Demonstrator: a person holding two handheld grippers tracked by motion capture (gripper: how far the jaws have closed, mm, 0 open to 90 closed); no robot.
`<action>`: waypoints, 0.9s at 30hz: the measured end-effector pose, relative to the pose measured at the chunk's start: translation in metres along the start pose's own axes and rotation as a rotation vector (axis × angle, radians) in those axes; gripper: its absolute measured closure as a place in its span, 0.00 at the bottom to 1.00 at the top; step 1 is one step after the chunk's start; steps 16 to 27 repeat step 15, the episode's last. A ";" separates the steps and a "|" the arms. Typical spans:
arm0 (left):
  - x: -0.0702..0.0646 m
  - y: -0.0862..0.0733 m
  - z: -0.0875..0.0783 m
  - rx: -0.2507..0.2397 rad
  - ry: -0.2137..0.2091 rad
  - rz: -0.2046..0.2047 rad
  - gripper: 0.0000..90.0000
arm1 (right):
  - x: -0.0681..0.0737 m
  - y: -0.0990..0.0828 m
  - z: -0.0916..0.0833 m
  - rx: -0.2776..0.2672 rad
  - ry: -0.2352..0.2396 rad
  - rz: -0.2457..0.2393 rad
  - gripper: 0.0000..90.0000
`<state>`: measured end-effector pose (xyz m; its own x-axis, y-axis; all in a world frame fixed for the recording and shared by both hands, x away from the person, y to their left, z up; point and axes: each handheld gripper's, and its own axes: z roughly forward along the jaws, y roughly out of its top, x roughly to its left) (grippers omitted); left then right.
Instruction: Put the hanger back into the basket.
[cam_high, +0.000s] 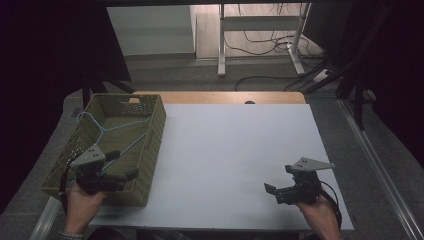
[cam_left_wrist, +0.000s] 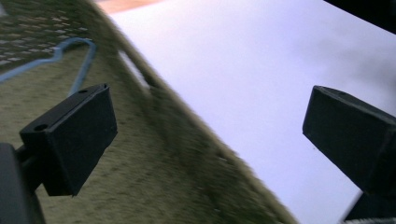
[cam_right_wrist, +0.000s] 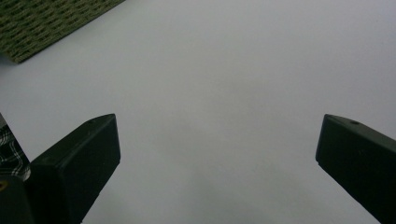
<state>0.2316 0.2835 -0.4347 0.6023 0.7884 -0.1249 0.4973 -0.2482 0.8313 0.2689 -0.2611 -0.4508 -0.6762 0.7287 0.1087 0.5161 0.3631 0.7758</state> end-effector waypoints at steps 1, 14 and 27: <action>0.000 0.000 0.000 0.000 0.000 0.000 0.03 | 0.000 -0.002 0.000 0.004 -0.003 0.000 0.00; -0.012 -0.011 0.019 0.075 -0.014 0.049 0.00 | -0.001 -0.008 0.005 0.026 -0.042 -0.047 0.00; -0.012 -0.011 0.019 0.075 -0.014 0.049 0.00 | -0.001 -0.008 0.005 0.026 -0.041 -0.048 0.00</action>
